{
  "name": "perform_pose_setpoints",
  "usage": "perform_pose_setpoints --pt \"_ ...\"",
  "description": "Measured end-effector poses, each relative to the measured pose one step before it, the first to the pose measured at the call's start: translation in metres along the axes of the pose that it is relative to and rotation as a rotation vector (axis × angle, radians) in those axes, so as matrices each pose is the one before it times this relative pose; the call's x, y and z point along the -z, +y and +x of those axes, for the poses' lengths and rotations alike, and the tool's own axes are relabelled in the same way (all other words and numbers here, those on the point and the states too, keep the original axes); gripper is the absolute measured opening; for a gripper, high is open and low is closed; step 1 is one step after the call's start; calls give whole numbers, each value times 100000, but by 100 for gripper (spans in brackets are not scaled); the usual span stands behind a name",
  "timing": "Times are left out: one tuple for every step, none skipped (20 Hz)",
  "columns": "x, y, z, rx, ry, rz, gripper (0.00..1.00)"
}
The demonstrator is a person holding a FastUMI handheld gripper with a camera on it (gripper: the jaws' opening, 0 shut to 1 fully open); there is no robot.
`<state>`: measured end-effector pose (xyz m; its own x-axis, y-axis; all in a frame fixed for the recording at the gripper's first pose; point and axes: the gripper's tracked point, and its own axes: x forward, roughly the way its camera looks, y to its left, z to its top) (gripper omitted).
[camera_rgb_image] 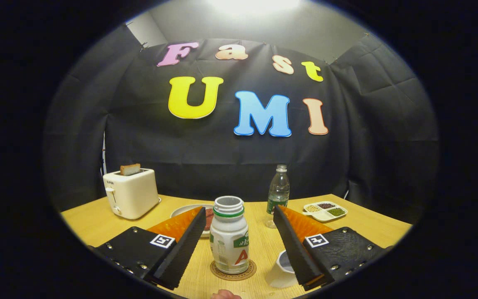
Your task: Take the bottle from table, then pour the juice into the cup, finally place the bottle on the coaster
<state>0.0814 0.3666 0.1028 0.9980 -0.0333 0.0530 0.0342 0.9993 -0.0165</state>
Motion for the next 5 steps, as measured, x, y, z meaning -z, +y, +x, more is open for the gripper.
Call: perform_pose_setpoints --pt "-846 183 -526 -1236 -774 2067 98" --pt "-579 -360 -546 258 -578 879 98" --pt "-413 -395 -533 275 -275 -552 98" --pt "-305 -311 -483 314 197 -726 98" --pt "-168 -103 -396 -369 354 -434 98"
